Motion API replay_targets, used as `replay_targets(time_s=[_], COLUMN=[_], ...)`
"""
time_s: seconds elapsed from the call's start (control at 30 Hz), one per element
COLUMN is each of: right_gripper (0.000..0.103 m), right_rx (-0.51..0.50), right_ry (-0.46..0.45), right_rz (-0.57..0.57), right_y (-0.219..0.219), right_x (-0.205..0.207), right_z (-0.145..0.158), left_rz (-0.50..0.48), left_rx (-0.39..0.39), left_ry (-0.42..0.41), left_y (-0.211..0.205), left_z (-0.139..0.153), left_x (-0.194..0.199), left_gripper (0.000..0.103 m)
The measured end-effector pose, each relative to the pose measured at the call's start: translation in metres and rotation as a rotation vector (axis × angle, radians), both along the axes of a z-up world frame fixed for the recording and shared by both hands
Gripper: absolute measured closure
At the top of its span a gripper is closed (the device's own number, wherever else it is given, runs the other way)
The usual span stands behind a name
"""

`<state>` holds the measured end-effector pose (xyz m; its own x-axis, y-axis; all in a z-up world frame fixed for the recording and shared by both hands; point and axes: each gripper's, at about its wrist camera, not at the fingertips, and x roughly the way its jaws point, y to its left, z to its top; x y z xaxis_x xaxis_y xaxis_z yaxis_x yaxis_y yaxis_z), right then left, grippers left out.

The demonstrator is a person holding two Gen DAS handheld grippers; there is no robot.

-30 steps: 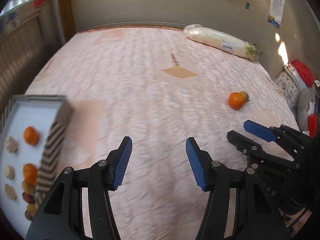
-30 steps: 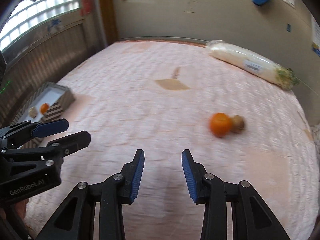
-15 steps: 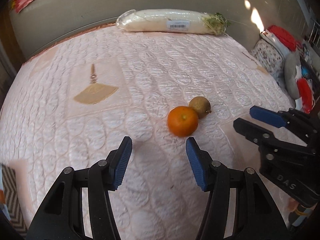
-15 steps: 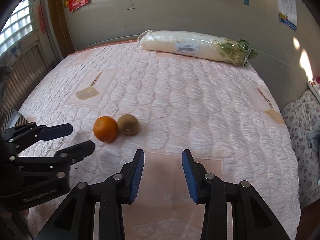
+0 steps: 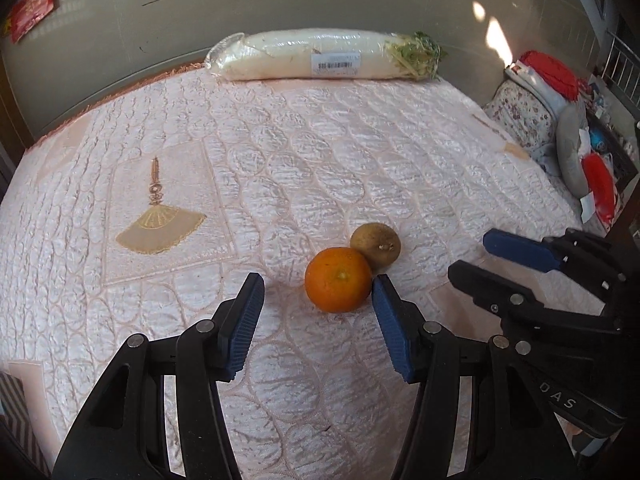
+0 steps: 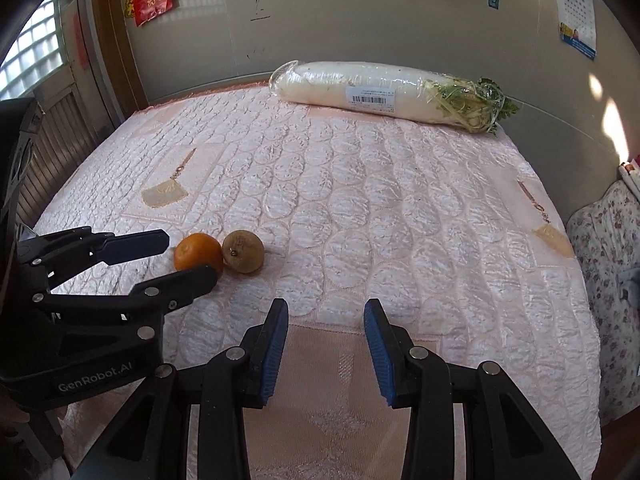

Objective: Organize fruits
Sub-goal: 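Grasp the orange with the left tool while the right tool grasps the brown fruit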

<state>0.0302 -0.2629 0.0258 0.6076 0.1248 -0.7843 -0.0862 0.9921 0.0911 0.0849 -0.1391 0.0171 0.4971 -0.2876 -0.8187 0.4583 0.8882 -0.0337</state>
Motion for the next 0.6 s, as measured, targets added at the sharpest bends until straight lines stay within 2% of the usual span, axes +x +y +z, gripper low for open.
replay_targets(time_s=[0.27,0.3,0.4,0.6], right_gripper=[0.065,0.065,0.065,0.065], right_rx=[-0.008,-0.004,0.010,0.007], right_ry=[0.002,0.000,-0.011,-0.022], right_rz=[-0.001,0.001,0.012,0.092], right_y=[0.000,0.000,0.004,0.028], right_x=[0.001,0.002,0.004,0.017], right_z=[-0.001,-0.001,0.000,0.005], left_rz=[0.010,0.012,0.033,0.129], left_rx=[-0.013,-0.021,-0.038,-0.032], left_ry=[0.005,0.010,0.020,0.011], left_y=[-0.005,-0.004,0.006,0.037], left_z=[-0.005,-0.004,-0.002,0.005], left_x=[0.007,0.008,0.009,0.000], left_gripper=[0.047,0.049,0.071,0.071])
